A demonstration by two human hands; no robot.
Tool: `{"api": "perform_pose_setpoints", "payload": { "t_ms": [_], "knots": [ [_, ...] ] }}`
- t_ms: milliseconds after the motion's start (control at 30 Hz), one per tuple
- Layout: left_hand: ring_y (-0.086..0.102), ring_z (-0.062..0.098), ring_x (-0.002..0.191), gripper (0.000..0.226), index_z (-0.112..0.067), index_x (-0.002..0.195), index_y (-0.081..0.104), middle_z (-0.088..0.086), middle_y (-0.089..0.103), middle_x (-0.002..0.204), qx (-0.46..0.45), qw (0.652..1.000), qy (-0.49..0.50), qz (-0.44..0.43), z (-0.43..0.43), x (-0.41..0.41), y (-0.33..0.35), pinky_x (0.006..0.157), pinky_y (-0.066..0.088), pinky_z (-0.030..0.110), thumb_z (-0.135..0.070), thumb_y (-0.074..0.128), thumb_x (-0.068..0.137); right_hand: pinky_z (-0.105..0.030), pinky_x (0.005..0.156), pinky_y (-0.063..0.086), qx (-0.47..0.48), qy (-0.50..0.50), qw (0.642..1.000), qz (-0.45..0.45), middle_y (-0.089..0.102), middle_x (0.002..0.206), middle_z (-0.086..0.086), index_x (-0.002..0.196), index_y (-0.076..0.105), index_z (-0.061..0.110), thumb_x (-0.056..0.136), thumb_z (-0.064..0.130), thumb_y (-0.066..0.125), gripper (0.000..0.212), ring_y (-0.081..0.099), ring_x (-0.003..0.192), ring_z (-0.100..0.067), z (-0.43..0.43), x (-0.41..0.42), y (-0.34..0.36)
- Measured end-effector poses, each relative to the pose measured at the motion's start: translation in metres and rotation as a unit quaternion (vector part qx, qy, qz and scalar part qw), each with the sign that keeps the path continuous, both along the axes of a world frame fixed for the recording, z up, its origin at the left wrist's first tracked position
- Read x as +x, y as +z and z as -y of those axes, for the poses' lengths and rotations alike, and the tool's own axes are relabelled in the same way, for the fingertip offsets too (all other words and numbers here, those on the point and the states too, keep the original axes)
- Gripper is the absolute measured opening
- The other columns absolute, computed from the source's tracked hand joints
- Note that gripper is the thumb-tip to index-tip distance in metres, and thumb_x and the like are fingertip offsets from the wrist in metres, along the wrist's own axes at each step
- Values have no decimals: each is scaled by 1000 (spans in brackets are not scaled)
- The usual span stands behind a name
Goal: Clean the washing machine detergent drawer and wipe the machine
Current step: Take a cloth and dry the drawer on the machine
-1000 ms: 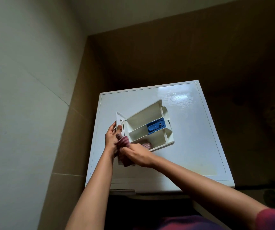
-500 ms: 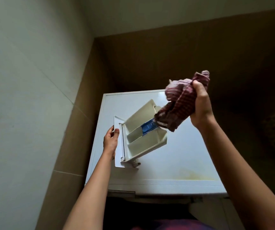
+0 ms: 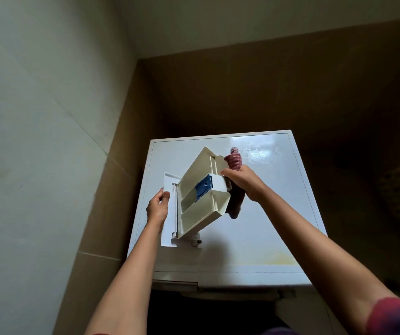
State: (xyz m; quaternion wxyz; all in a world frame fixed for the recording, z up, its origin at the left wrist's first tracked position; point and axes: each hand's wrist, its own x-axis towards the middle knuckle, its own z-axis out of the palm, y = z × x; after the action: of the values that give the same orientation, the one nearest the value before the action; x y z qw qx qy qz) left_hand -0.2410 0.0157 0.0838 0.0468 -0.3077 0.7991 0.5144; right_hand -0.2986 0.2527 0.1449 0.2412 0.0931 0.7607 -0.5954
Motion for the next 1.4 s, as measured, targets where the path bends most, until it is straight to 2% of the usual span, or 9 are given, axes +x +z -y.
{"api": "perform_pose_setpoints", "payload": {
  "t_ms": [233,400,567,700,833,967,1033,1233,1400],
  "knots": [
    [39,23,135,51,-12,143,41,4,43,147,63,997,-42,23,5,-15,16,106,32,32,-40,44,100,-26,51,36,128,-12,990,-62,45,64,-4,67,43,12,77,17,58,19,43,56,-17,17,9,23],
    [58,12,113,46,-16,126,58,4,61,127,108,981,-161,3,6,-27,72,107,32,35,-47,50,94,-21,44,31,129,-70,985,-86,44,61,-4,66,42,9,76,13,55,17,39,49,-17,20,27,30],
    [62,11,106,80,-23,115,62,-4,65,116,-21,938,-340,55,-11,-29,133,98,45,31,-81,52,61,-23,44,32,110,-91,986,-81,47,64,-6,68,47,7,75,17,59,18,42,53,-20,25,42,32],
    [60,17,108,77,-20,128,55,-1,62,119,-154,882,-432,109,-33,-24,146,96,48,32,-67,70,68,-23,46,33,111,-80,989,-62,48,59,-3,60,51,8,73,24,64,25,44,54,-18,31,46,26],
    [58,16,84,55,-21,103,54,-1,62,97,-244,855,-448,93,-46,-18,132,70,49,33,-51,80,66,-27,51,36,92,-86,990,-63,50,60,-4,58,50,9,72,29,67,30,46,56,-18,35,46,19],
    [58,22,89,58,-19,114,51,4,61,106,-277,859,-426,66,-42,-19,123,78,53,39,-41,79,68,-39,70,57,-32,-105,994,-7,68,79,-16,75,64,3,65,42,73,41,68,73,-27,31,43,11],
    [58,23,92,59,-19,119,50,6,61,110,-274,860,-426,58,-38,-19,121,81,53,40,-39,76,70,-42,79,56,-116,-136,983,41,69,89,-19,89,66,0,72,32,72,36,69,81,-30,24,41,5],
    [55,19,98,61,-21,130,48,3,57,117,-227,859,-455,57,-40,-21,122,77,44,27,-24,74,75,-27,61,46,-186,-160,966,86,56,67,-4,82,57,12,87,15,53,8,56,64,-17,0,34,-5],
    [52,19,104,58,-21,128,49,2,55,119,-194,863,-466,24,-43,-19,114,79,39,26,-21,75,76,-15,70,49,-303,-63,948,78,71,88,-2,104,62,10,101,24,34,31,64,77,-5,5,36,4]
  ]
}}
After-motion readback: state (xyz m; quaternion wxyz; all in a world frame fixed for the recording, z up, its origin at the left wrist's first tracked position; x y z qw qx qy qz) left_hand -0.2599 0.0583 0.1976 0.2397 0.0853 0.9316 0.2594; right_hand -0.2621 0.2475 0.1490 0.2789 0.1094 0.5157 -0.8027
